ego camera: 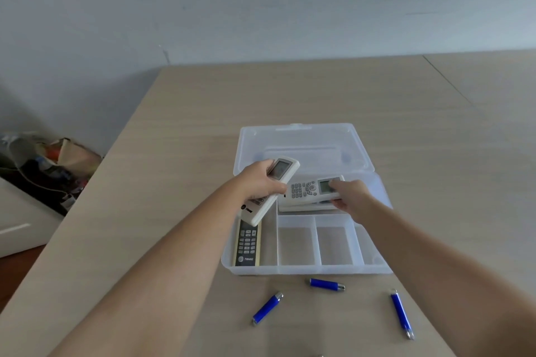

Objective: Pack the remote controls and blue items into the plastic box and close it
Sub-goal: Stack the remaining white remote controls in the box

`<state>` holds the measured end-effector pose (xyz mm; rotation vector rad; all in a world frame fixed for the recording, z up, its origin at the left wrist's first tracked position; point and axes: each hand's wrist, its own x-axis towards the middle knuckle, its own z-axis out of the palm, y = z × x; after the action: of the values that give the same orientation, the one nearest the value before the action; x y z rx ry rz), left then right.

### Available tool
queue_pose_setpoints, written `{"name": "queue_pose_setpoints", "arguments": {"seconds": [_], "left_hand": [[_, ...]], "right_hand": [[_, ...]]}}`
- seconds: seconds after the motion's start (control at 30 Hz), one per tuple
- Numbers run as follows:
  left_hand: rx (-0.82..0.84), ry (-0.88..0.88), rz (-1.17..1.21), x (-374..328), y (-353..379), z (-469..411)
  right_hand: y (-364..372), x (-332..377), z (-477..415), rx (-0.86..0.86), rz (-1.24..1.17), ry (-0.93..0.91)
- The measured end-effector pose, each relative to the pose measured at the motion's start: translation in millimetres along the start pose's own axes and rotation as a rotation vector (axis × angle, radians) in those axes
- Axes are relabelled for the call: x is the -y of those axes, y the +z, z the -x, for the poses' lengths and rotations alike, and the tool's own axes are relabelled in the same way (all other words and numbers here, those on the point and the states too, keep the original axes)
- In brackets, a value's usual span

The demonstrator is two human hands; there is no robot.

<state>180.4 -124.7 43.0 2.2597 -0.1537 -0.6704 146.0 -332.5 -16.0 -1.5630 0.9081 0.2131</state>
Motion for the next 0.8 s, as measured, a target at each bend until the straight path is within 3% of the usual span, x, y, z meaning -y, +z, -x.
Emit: {"name": "queue_pose_setpoints", "arguments": {"seconds": [0.17,0.3,0.47,0.67,0.8], "left_hand": [[0.009,0.006,-0.002,1.2,5.6,-2.4],[0.003,0.015,-0.022,2.3,8.4,-4.2],[-0.046,0.045,-0.178,-3.5,12.0,-6.0],[-0.025,0.202,-0.401,-31.0,25.6,-11.6],[0.032,0.317,-0.592,-45.8,49.9,-17.3]], "right_hand": [[0.0,-5.8,6.3,-0.050,0.640,-0.176],[7.7,-11.4,12.0,-0.177,0.820,-0.242],[4.5,-13.8,13.0,-0.184,0.833,-0.294],[-34.3,-3.3,18.1,-0.361,0.578,-0.571],[-60.4,-9.5,14.1,-0.433,0.617,-0.515]]}}
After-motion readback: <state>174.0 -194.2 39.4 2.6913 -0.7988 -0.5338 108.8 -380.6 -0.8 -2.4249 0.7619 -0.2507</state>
